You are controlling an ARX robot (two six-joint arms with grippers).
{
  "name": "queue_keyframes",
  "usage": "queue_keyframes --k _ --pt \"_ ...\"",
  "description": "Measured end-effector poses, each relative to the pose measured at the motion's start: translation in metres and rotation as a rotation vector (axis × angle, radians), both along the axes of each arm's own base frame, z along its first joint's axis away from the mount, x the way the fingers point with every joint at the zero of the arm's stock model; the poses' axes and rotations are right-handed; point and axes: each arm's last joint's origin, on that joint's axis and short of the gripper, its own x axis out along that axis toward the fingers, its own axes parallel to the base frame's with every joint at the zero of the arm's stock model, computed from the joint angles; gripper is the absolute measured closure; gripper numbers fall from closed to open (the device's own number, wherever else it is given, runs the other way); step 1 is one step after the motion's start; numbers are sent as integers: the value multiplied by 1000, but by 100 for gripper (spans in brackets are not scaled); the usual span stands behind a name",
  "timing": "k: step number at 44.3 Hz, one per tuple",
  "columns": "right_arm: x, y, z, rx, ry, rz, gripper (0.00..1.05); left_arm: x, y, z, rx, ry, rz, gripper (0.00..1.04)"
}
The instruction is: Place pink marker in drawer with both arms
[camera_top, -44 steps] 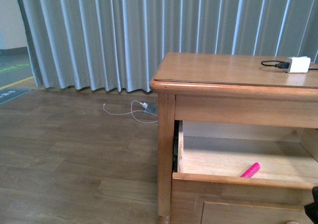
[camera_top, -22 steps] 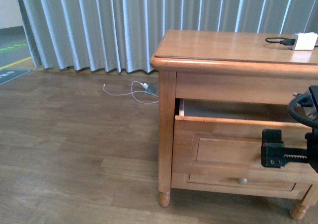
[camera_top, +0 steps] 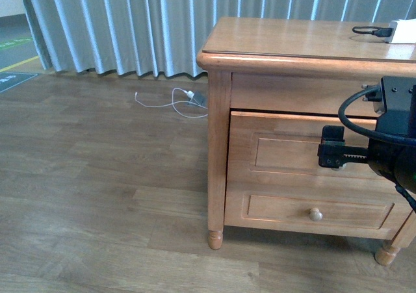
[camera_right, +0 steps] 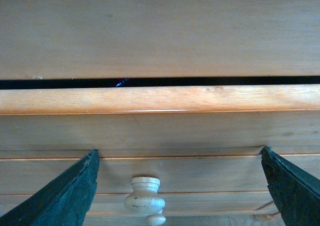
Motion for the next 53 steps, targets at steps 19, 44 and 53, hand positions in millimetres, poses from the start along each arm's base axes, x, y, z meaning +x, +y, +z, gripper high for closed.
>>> queue_keyframes --k 19,44,53 --pt "14 0 -8 4 -50 -36 9 0 0 0 0 0 0 6" --pt "-53 -15 33 51 26 62 9 0 0 0 0 0 0 6" --pt "-123 -31 69 126 54 94 9 0 0 0 0 0 0 6"
